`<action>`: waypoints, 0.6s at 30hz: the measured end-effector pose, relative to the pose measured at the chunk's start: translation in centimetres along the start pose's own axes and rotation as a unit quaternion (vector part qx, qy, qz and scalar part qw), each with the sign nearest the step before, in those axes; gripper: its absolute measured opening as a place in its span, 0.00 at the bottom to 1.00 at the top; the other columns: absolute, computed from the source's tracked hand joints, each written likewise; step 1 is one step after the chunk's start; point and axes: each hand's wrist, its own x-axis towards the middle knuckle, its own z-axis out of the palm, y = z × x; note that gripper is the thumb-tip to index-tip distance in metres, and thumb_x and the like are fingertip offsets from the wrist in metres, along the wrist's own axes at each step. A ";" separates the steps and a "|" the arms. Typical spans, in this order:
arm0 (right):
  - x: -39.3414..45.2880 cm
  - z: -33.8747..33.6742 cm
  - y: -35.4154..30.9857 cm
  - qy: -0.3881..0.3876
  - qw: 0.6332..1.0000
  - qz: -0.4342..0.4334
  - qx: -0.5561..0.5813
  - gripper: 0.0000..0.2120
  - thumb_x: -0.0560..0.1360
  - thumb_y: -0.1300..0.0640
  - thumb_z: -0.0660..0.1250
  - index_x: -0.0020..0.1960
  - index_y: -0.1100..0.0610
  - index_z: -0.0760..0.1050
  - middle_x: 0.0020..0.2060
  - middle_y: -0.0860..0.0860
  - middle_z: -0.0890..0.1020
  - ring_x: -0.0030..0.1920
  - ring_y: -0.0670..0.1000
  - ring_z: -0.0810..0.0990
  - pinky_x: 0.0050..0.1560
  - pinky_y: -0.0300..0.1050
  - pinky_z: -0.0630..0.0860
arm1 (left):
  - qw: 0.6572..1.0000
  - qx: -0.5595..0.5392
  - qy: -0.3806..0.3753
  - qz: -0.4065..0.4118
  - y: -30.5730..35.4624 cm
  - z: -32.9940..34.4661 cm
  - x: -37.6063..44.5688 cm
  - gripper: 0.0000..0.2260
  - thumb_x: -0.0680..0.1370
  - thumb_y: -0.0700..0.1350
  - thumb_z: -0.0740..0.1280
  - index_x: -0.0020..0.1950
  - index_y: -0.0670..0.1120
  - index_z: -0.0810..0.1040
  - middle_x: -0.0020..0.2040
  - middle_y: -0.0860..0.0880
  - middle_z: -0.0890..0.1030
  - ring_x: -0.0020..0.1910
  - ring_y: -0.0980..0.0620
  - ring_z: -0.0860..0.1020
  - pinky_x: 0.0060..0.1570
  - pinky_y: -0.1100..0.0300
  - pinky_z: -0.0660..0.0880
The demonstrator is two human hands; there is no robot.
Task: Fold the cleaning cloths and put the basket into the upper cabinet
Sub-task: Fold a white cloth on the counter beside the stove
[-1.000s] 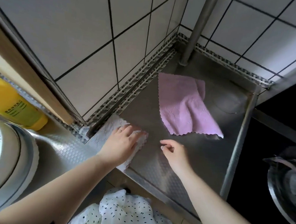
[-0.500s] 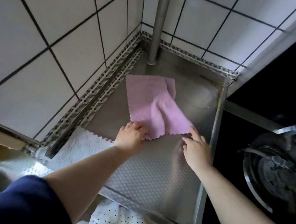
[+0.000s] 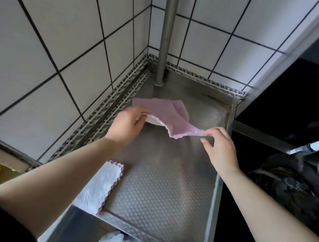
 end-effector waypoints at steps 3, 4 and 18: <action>2.5 -3.1 -0.6 0.040 0.999 0.008 -0.015 0.11 0.69 0.65 0.70 0.51 0.60 0.77 0.44 0.54 0.77 0.48 0.57 0.77 0.50 0.47 0.69 | 0.999 -0.003 0.021 0.030 1.5 -2.8 2.1 0.11 0.77 0.36 0.62 0.56 0.42 0.79 0.53 0.44 0.81 0.52 0.47 0.77 0.46 0.67 0.65; 3.4 -4.3 -0.8 0.045 0.998 0.015 -0.031 0.11 0.70 0.64 0.70 0.52 0.59 0.78 0.44 0.55 0.77 0.48 0.57 0.77 0.50 0.48 0.71 | 0.999 -0.005 0.030 0.033 2.1 -3.8 2.8 0.11 0.78 0.37 0.61 0.56 0.43 0.79 0.53 0.45 0.81 0.52 0.49 0.76 0.47 0.67 0.65; 9.3 -13.3 -3.0 0.122 0.989 0.075 -0.047 0.04 0.75 0.56 0.65 0.49 0.54 0.77 0.46 0.52 0.83 0.49 0.56 0.79 0.50 0.48 0.74 | 0.990 -0.095 0.108 -0.010 6.1 -9.1 8.8 0.09 0.79 0.41 0.60 0.53 0.52 0.77 0.49 0.53 0.78 0.50 0.52 0.77 0.50 0.58 0.73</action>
